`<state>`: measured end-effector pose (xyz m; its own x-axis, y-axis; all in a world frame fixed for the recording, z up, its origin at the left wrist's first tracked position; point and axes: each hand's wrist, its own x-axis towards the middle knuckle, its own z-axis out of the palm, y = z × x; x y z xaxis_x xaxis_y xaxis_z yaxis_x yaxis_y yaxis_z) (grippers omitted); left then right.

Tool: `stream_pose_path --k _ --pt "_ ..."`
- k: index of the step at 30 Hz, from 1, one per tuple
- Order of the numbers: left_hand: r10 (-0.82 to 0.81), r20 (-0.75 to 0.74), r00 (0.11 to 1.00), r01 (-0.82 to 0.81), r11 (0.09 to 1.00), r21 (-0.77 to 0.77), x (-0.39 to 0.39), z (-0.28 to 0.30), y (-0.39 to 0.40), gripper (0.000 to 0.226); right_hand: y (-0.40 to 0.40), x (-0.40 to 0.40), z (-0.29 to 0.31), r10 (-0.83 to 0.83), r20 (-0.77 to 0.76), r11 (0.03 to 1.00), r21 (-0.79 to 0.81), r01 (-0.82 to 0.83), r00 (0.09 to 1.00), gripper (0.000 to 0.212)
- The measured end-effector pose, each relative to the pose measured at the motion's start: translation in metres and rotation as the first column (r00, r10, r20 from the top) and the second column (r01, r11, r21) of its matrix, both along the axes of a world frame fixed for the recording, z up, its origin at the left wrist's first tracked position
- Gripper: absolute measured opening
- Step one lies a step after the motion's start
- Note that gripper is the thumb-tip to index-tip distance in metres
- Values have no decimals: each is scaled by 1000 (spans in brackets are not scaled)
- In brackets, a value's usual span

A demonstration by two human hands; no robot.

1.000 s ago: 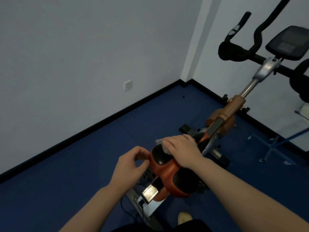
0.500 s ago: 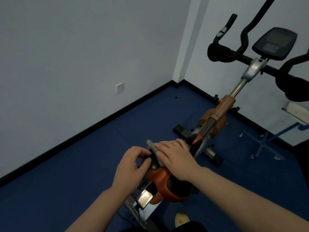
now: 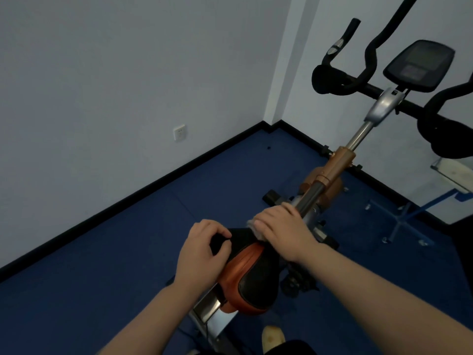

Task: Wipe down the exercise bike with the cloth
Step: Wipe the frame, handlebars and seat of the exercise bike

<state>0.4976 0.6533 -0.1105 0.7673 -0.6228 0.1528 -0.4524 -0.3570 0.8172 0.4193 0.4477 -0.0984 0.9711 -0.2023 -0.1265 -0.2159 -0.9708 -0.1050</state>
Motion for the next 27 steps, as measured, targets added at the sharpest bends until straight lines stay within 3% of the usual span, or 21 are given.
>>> stream_pose_path --k 4,7,14,17,20,23,27 --pt "-9 -7 1000 9 1000 11 5 9 -27 14 38 -6 -11 60 72 990 123 -69 996 51" --pt "0 17 1000 0 1000 30 3 10 -43 12 10 -14 -9 89 90 987 125 -100 992 47" --pt "-32 46 998 24 985 172 7 1 -42 15 -4 -5 -21 -181 271 979 139 148 945 39" --pt "-58 72 996 41 975 217 8 0 -43 13 -22 5 -16 -341 209 937 150 315 917 40" --pt "-75 83 994 54 971 235 8 -2 -40 13 -34 2 -9 -483 109 852 286 437 869 36" --pt "-75 97 992 51 972 229 9 -3 -41 12 -18 -16 -3 -625 147 708 519 479 767 34" --pt "-69 120 990 41 974 225 12 -4 -41 11 39 -34 -8 -630 200 746 423 514 750 43"
